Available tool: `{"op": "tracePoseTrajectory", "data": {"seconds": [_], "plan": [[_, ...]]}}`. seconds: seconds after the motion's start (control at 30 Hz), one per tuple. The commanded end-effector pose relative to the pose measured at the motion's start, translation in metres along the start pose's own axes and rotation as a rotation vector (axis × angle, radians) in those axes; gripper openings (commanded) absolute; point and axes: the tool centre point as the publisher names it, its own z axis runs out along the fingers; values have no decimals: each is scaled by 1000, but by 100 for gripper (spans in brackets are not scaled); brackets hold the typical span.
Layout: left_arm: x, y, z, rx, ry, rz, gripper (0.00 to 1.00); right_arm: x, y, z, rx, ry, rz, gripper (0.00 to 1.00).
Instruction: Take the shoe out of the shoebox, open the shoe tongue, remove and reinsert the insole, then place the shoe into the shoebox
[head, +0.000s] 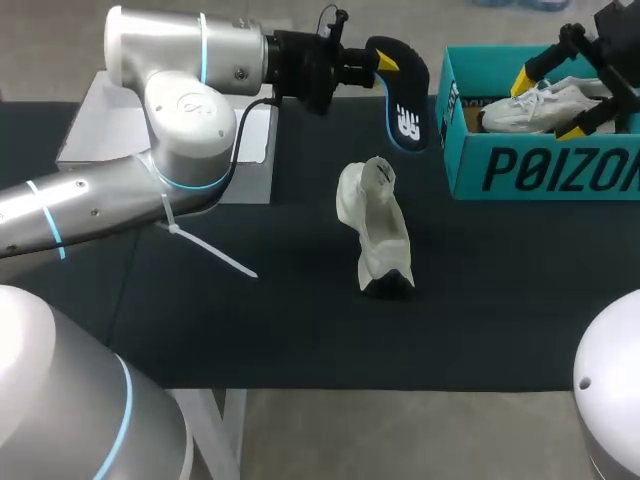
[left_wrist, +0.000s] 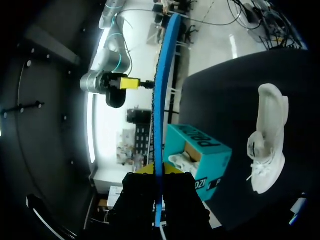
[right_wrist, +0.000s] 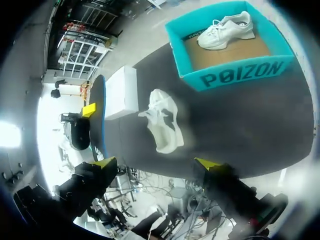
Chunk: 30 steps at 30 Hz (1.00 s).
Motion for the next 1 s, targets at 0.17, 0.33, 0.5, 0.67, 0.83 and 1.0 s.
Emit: {"op": "tracePoseTrajectory", "data": {"seconds": [0.17, 0.33, 0.5, 0.67, 0.83, 1.0], "plan": [[-6, -2, -4, 1, -6, -14, 0, -6, -5, -8, -65, 18, 53, 100], [-9, -3, -6, -3, -13, -26, 0, -6, -5, -8, -65, 18, 53, 100], [-11, -4, -5, -4, -16, -50, 0, -9, -1, -5, -65, 33, 5, 100], [-13, -5, -5, -3, -12, -43, 0, -25, 18, -9, 6, 84, -168, 100], [-15, -1, -10, -18, -18, -43, 0, -37, 28, -13, 78, 145, -212, 100], [-13, 3, -14, -32, -16, -56, 0, -46, 36, -11, 154, 119, -219, 100]]}}
